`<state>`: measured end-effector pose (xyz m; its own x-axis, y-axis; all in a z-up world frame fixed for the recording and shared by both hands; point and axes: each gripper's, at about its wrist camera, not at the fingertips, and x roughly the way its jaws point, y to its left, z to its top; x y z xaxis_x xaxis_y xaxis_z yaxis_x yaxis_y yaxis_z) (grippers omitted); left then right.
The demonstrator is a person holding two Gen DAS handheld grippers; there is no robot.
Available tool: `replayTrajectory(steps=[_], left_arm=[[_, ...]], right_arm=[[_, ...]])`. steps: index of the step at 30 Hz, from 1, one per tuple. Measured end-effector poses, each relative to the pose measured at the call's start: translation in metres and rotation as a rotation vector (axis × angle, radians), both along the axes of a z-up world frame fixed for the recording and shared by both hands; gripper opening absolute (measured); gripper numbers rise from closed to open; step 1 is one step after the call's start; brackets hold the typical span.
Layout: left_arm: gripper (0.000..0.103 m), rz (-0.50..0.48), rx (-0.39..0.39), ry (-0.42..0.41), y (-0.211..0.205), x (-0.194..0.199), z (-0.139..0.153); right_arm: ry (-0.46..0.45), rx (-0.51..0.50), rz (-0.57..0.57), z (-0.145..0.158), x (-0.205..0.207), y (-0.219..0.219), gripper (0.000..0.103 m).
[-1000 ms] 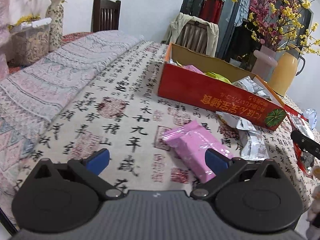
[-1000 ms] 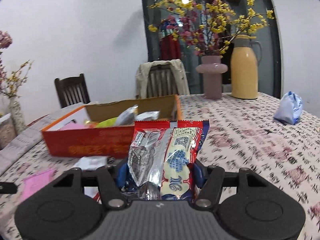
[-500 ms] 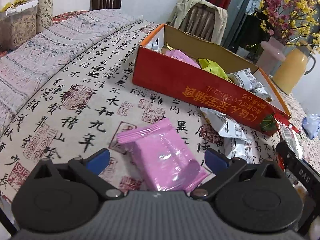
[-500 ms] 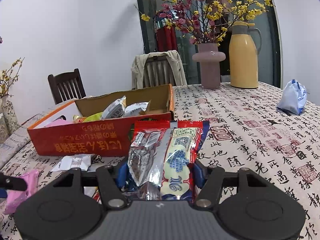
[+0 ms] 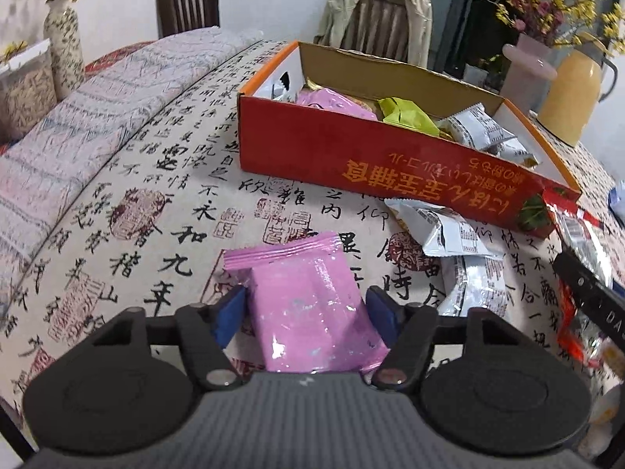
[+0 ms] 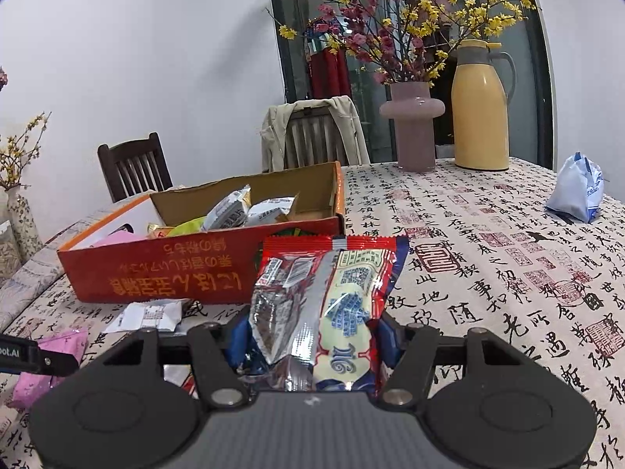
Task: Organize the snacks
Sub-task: 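Grasp red-and-white packets with the right tool while the left tool grasps a pink packet, then carry both packets up toward the box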
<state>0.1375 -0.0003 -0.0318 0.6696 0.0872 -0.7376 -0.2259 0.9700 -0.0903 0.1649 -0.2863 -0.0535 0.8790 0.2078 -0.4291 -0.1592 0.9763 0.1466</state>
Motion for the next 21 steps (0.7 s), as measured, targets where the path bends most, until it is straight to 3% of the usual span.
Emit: replayTrajectory(steps=[4, 6, 8, 11, 14, 17, 21], left_arm=[[0.067, -0.019, 0.027, -0.002, 0.002, -0.001, -0.001], [0.071, -0.018, 0.024, -0.004, 0.002, -0.003, 0.000], [0.082, -0.019, 0.019, -0.008, 0.001, -0.006, -0.001], [0.084, -0.015, 0.026, -0.003, -0.002, -0.007, -0.005], [0.079, -0.006, 0.055, -0.020, -0.004, -0.009, -0.007], [0.063, 0.000, 0.083, -0.041, -0.006, -0.011, -0.007], [0.063, -0.019, 0.081, -0.054, -0.003, -0.014, -0.006]], right_arm=[[0.000, 0.000, 0.001, 0.000, 0.000, 0.000, 0.062], [0.000, -0.001, 0.000, 0.000, 0.000, 0.000, 0.062], [0.000, 0.000, 0.000, 0.000, 0.000, 0.000, 0.062], [-0.001, 0.000, 0.000, 0.000, 0.000, 0.000, 0.062], [-0.001, 0.000, 0.001, 0.000, 0.000, 0.000, 0.062], [-0.002, 0.001, 0.002, 0.000, 0.000, 0.000, 0.062], [-0.006, 0.004, 0.005, 0.000, -0.001, 0.002, 0.062]])
